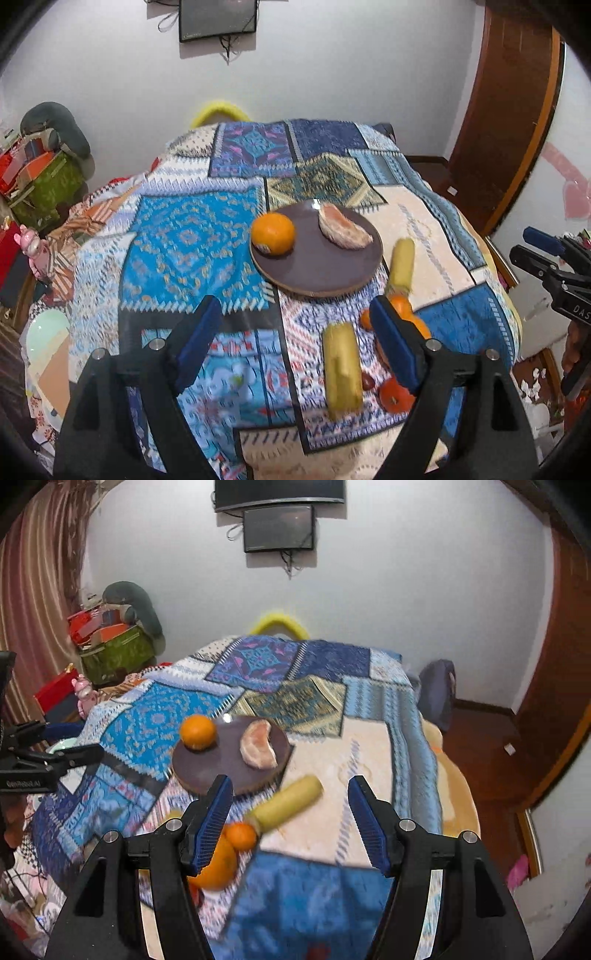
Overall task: Organize fruits
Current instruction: 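Grasp the yellow cylinder with the left tool while the right grasps the red date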
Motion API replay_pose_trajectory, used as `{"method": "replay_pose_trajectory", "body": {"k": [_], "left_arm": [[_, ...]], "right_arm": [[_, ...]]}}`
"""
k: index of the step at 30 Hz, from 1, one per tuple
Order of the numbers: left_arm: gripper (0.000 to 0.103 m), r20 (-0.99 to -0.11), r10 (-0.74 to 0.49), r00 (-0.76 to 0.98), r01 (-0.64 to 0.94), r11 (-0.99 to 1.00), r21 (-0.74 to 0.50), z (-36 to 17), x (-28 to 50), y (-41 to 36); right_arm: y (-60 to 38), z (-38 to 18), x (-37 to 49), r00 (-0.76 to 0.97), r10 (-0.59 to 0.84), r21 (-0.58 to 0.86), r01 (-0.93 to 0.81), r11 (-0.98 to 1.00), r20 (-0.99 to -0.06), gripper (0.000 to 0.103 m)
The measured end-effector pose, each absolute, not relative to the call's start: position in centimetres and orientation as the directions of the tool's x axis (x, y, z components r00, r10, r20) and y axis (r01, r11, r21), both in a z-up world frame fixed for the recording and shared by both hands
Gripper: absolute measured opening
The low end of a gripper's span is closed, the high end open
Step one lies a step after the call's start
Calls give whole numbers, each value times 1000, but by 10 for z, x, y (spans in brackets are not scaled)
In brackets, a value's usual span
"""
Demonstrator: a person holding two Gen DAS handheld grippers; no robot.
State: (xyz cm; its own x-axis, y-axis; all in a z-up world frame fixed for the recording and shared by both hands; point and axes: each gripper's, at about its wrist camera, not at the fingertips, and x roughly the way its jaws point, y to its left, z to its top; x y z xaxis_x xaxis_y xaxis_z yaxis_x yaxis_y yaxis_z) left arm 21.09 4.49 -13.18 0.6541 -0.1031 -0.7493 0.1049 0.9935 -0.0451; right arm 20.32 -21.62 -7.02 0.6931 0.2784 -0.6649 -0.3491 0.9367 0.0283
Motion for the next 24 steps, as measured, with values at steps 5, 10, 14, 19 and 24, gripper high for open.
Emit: {"method": "replay_pose_trajectory", "body": {"k": [5,10,14,19,24], "left_arm": [[83,-799,-116,590,126,991,-51,-161,204,38],[83,-840,-144,523,150,986,-76,-191,204,28],[73,-854,-155,496,171,982,-79,-206,207,20],[61,-870,-172,462,187,978,-94,-221,214,15],[61,-879,-183,441,185,976,-110,-231,220,12]], "right_arm": [[-236,-91,182,672,234,36,-295,955,-702,61],[-249,-118,167,625,200,42,-258,965,-754,62],[-255,-142,161,571,200,72,-240,968,-796,61],[-259,-169,152,512,181,70,-228,971,-840,57],[-269,-189,146,462,185,94,-212,973,-868,46]]}}
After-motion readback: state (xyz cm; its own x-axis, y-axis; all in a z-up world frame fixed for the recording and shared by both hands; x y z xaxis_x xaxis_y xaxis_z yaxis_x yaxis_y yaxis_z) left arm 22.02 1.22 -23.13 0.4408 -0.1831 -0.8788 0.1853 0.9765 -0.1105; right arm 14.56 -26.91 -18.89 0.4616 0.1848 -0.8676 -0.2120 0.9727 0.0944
